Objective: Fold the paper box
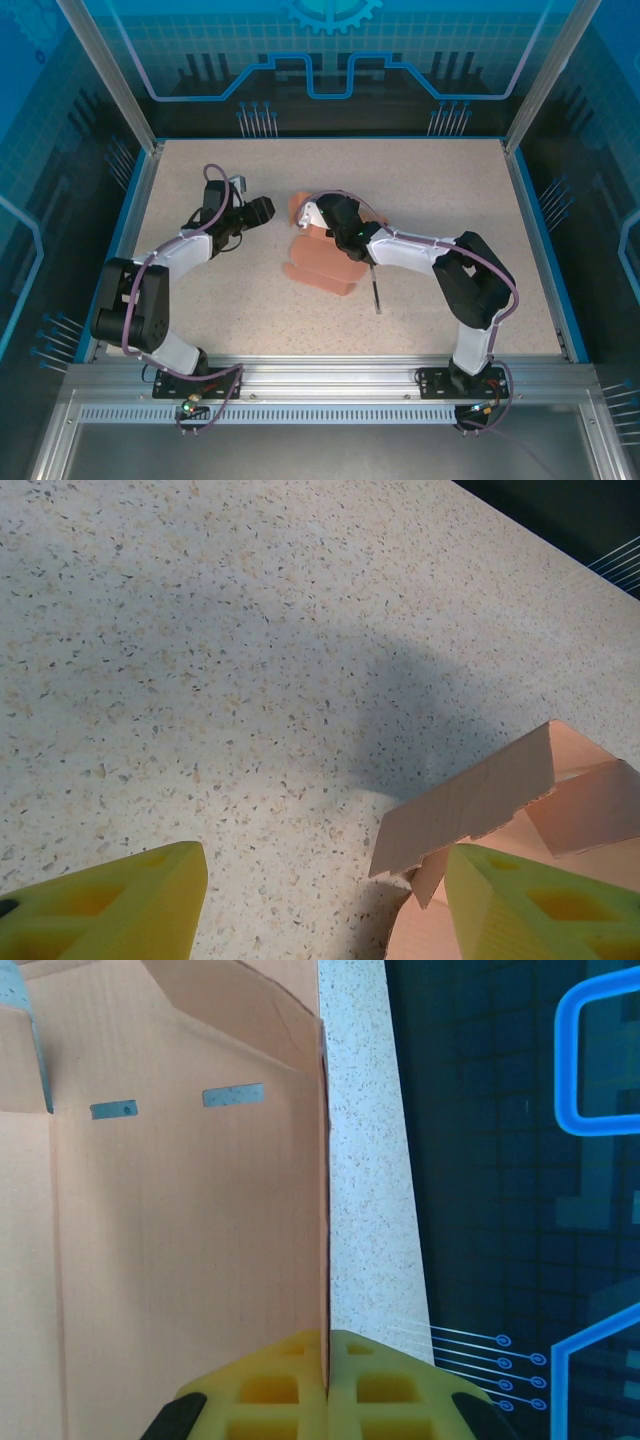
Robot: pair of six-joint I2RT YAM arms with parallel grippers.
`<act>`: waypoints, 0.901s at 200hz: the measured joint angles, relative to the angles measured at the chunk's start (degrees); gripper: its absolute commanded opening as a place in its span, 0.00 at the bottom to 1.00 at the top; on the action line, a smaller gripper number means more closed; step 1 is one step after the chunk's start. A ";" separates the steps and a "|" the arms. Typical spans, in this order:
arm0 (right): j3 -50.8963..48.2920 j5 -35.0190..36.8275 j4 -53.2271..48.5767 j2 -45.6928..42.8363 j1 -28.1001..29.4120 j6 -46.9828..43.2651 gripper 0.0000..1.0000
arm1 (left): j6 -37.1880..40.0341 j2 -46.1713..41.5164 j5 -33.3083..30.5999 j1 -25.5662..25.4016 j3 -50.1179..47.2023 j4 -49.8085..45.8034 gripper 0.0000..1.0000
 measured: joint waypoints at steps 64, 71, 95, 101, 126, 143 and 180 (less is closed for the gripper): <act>-5.09 2.84 7.26 0.00 2.47 -2.84 0.00 | 0.02 0.96 0.09 0.07 0.22 0.04 0.65; -5.57 3.17 7.91 0.00 2.67 -3.13 0.00 | 0.02 0.96 0.11 0.07 0.22 0.04 0.65; -7.06 3.80 10.19 0.00 3.17 -3.41 0.00 | 0.07 0.98 0.76 0.07 0.22 0.50 0.65; -7.30 3.98 10.51 0.00 3.26 -3.50 0.00 | 0.20 1.03 0.98 0.07 0.22 0.61 0.65; -8.04 4.42 12.02 0.00 3.30 -3.98 0.00 | 0.48 2.34 1.60 0.07 0.22 1.11 0.65; -8.24 4.74 12.90 0.00 3.30 -4.44 0.00 | 0.50 3.89 1.64 0.13 0.59 0.59 0.64; -8.26 4.96 13.88 0.00 3.32 -5.09 0.00 | 0.94 8.44 1.68 0.96 4.55 -1.16 0.61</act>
